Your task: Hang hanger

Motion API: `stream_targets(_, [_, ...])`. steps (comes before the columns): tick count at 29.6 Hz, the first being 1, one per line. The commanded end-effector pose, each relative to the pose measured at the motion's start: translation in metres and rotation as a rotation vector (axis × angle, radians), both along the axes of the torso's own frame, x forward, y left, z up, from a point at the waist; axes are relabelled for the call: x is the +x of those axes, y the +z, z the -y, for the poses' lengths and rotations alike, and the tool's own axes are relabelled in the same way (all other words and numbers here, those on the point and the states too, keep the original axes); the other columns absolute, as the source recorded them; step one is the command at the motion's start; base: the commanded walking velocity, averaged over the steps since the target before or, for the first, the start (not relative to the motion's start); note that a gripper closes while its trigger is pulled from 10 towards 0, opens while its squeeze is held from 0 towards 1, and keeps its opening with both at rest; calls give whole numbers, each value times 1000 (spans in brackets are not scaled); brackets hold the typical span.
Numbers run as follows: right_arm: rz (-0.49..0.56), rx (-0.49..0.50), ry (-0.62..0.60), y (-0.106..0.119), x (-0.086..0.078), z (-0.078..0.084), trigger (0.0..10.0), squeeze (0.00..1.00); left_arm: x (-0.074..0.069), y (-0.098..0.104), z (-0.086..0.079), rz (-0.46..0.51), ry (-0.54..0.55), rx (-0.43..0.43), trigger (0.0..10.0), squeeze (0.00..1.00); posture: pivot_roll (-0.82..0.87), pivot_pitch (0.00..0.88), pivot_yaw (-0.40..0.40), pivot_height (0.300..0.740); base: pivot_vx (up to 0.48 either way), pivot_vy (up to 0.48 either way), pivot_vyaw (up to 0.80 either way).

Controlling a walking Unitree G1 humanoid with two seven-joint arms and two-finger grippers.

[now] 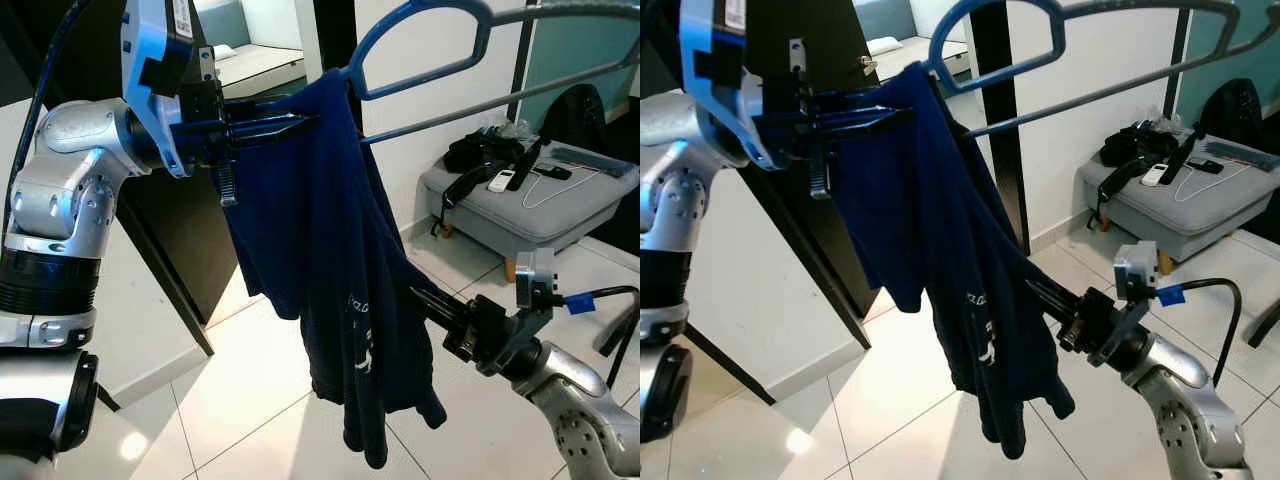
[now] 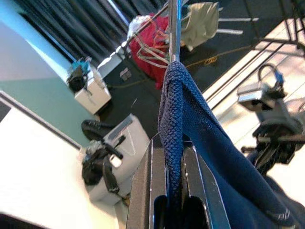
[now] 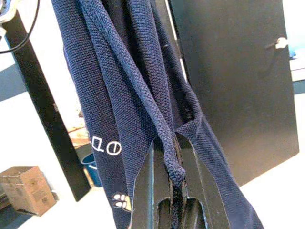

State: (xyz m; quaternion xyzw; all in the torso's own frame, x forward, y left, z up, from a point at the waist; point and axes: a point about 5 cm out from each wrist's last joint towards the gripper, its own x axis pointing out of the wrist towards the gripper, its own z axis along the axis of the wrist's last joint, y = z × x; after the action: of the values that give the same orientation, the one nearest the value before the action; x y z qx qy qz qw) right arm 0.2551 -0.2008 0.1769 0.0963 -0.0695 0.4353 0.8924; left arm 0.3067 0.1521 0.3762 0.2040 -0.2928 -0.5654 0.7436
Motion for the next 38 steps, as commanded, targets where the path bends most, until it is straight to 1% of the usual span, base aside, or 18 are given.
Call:
stream_targets(1, [3, -8, -16, -1, 0, 1, 10000, 0, -1, 2, -15, 14, 45, -4, 10000, 0, -97, 0, 175, 740, 0, 0, 0])
stream_targets(6, [8, -9, -32, 0, 1, 4, 10000, 0, 1, -5, -16, 1, 60, 14, 10000, 0, -96, 0, 175, 740, 0, 0, 0])
stream_targets(11, [8, -8, -35, 0, 1, 4, 10000, 0, 1, -7, -16, -4, 63, 15, 10000, 0, -96, 0, 175, 740, 0, 0, 0])
stream_targets(13, [17, -8, -43, 3, 1, 5, 10000, 0, 3, -17, -17, -27, 78, 55, 10000, 0, -95, 0, 172, 740, 0, 0, 0])
stream_targets(14, [17, -8, -43, 3, 1, 5, 10000, 0, 3, -17, -17, -27, 78, 55, 10000, 0, -95, 0, 172, 740, 0, 0, 0])
stream_targets(16, [24, -13, -55, 4, 2, 7, 10000, 0, 4, -22, -17, -33, 92, 87, 10000, 0, -94, 0, 171, 740, 0, 0, 0])
stream_targets(18, [27, -15, -61, 5, 3, 7, 10000, 0, 4, -24, -17, -34, 99, 100, 10000, 0, -94, 0, 171, 740, 0, 0, 0])
stream_targets(20, [51, -31, -107, 12, 6, 14, 10000, 0, 8, -34, -20, -37, 152, 177, 10000, 0, -95, 0, 170, 740, 0, 0, 0])
stream_targets(21, [51, -31, -107, 12, 6, 14, 10000, 0, 8, -34, -20, -37, 152, 177, 10000, 0, -95, 0, 170, 740, 0, 0, 0])
stream_targets(23, [73, -50, -153, 18, 10, 21, 10000, 0, 10, -43, -23, -45, 190, 228, 10000, 0, -95, 0, 170, 740, 0, 0, 0])
stream_targets(24, [73, -50, -153, 18, 10, 21, 10000, 0, 10, -43, -23, -45, 190, 228, 10000, 0, -95, 0, 170, 740, 0, 0, 0])
stream_targets(25, [83, -75, -187, 21, 12, 26, 10000, 0, 11, -46, -26, -50, 208, 246, 10000, 0, -97, 0, 167, 740, 0, 0, 0])
stream_targets(28, [89, -92, -209, 22, 14, 29, 10000, 0, 11, -48, -28, -52, 219, 257, 10000, 0, -97, 0, 167, 740, 0, 0, 0])
stream_targets(30, [100, -105, -243, 26, 15, 35, 10000, 0, 11, -50, -32, -57, 234, 260, 10000, 0, -97, 0, 167, 740, 0, 0, 0])
stream_targets(33, [110, -105, -262, 29, 16, 40, 10000, 0, 9, -51, -36, -63, 244, 258, 10000, 0, -97, 0, 167, 740, 0, 0, 0])
stream_targets(36, [113, -106, -266, 30, 16, 41, 10000, 0, 8, -51, -37, -65, 246, 259, 10000, 0, -97, 0, 167, 740, 0, 0, 0])
stream_targets(38, [116, -106, -271, 31, 16, 42, 10000, 0, 7, -53, -40, -86, 239, 254, 10000, 0, -92, 0, 159, 740, 0, 0, 0])
